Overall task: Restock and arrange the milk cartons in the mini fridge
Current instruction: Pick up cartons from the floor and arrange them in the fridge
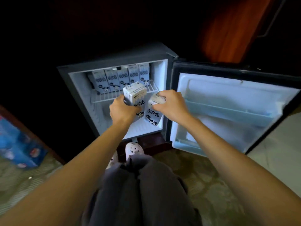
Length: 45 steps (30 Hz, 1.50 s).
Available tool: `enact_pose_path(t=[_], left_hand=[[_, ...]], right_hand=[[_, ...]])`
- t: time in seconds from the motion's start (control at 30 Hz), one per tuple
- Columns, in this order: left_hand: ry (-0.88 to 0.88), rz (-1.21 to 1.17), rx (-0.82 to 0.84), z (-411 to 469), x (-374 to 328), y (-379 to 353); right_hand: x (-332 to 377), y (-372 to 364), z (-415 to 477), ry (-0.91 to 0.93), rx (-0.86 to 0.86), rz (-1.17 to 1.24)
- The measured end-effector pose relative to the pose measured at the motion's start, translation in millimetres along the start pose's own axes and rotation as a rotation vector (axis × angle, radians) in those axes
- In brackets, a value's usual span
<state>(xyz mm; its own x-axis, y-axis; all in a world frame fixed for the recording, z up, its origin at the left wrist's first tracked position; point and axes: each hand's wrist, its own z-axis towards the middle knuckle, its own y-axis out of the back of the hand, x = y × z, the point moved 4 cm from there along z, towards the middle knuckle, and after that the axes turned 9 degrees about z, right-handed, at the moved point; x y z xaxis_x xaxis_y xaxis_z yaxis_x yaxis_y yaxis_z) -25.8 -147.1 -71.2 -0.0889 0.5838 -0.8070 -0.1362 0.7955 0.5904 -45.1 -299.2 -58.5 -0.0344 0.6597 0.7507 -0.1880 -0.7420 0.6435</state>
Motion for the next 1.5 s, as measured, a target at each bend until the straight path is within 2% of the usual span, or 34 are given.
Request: enact_pose_path(t=[0.1, 0.27, 0.43, 0.63, 0.87, 1.0, 1.1, 1.2, 1.33, 1.5], left_hand=[[0.010, -0.008, -0.057, 32, 8, 14], [0.072, -0.039, -0.136, 82, 31, 21], [0.061, -0.051, -0.174, 125, 47, 17], [0.087, -0.032, -0.217, 179, 67, 13], [0.163, -0.124, -0.184, 206, 88, 11], [0.140, -0.089, -0.075, 223, 80, 12], [0.164, -0.101, -0.112, 233, 80, 16], [0.191, -0.118, -0.125, 238, 82, 17], [0.117, -0.088, -0.064, 242, 77, 14], [0.089, -0.128, -0.088, 249, 82, 15]], right_hand=[[12, -25, 29, 0.094, -0.020, 0.002], [19, -61, 79, 0.215, -0.048, -0.127], [25, -91, 114, 0.315, -0.065, -0.257], [25, -115, 151, 0.365, -0.029, -0.323], [24, -135, 180, 0.423, 0.013, -0.187], [17, -136, 196, 0.310, 0.026, 0.062], [3, -137, 200, 0.182, 0.043, 0.183], [-7, -143, 203, 0.084, 0.097, 0.260], [-14, -154, 209, -0.009, 0.165, 0.370], [-20, -159, 215, -0.075, 0.211, 0.379]])
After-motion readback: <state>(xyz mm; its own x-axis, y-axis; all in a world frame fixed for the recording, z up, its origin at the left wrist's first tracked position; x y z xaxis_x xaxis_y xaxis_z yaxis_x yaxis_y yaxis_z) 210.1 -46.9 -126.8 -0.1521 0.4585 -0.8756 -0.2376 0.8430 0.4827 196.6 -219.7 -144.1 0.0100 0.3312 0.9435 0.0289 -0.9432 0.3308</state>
